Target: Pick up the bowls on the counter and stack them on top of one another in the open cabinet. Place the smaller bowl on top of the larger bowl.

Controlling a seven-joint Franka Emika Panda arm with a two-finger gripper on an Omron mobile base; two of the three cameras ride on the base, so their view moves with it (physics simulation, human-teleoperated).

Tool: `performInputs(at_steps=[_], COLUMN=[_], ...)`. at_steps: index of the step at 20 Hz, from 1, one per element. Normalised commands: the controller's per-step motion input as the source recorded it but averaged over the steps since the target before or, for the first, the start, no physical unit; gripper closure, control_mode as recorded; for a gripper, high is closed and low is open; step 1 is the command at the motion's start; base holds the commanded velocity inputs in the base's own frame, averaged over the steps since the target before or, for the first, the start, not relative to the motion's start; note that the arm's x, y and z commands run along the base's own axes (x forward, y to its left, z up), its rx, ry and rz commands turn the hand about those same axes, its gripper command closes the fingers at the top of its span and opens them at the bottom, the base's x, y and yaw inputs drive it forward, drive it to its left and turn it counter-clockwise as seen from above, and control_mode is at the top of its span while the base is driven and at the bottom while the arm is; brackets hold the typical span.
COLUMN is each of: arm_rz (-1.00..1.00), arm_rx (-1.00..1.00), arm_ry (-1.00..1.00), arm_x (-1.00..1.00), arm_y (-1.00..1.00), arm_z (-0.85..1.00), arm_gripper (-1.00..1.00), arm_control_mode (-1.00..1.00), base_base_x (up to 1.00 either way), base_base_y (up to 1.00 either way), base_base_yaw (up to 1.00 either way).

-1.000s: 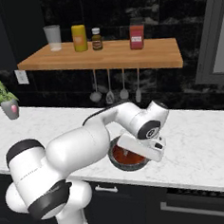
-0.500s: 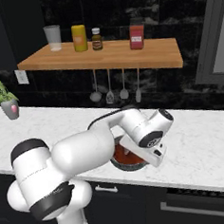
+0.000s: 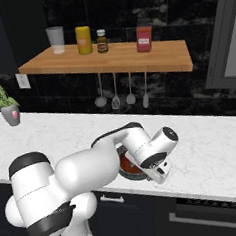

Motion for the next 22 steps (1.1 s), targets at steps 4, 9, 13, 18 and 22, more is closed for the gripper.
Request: performInputs(at_steps=[4, 9, 13, 18, 22], arm_rz=[-0.11, -0.12, -0.13, -0.09, -0.09], arm_rx=[0.0, 0.0, 0.0, 0.05, 0.08], arm_ry=[0.0, 0.0, 0.0, 0.0, 0.0], arm_x=[0.07, 0.14, 0.05, -0.32, -0.58], arm_y=[0.0, 0.0, 0.0, 0.0, -0.07], arm_z=[-0.13, -0.13, -0.03, 0.77, 1.0], arm_gripper=[1.0, 1.0, 1.0, 1.0, 1.0], arm_control_mode=[-1.0, -1.0, -1.0, -1.0, -1.0], base_base_x=[0.0, 0.0, 0.0, 0.0, 0.0], base_base_y=[0.0, 0.0, 0.0, 0.0, 0.0], base_base_yaw=[0.0, 0.0, 0.0, 0.0, 0.0])
